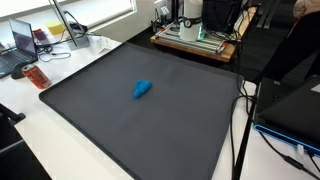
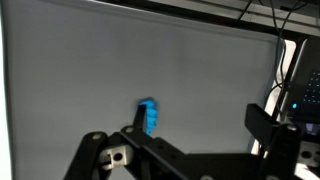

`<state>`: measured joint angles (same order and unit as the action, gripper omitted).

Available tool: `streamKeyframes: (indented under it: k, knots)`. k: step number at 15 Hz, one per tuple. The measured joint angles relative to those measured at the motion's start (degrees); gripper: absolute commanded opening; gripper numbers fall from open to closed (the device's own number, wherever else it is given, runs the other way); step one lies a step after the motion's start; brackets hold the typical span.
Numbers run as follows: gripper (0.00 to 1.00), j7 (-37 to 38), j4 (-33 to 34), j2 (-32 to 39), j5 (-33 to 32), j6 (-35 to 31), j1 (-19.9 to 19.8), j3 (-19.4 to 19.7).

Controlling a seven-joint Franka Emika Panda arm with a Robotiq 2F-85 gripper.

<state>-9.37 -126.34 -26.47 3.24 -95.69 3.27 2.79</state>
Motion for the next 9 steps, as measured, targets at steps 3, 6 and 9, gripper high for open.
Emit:
streamKeyframes:
  k: [3,6,9]
  knots:
    - [1.00,-0.04,0.00,0.01,0.00,-0.21,0.00,-0.07]
    - [1.00,-0.89,1.21,1.03,0.26,-1.45,0.35,-0.63]
    - [1.00,-1.21,4.47,4.17,1.43,-2.08,1.17,-1.16]
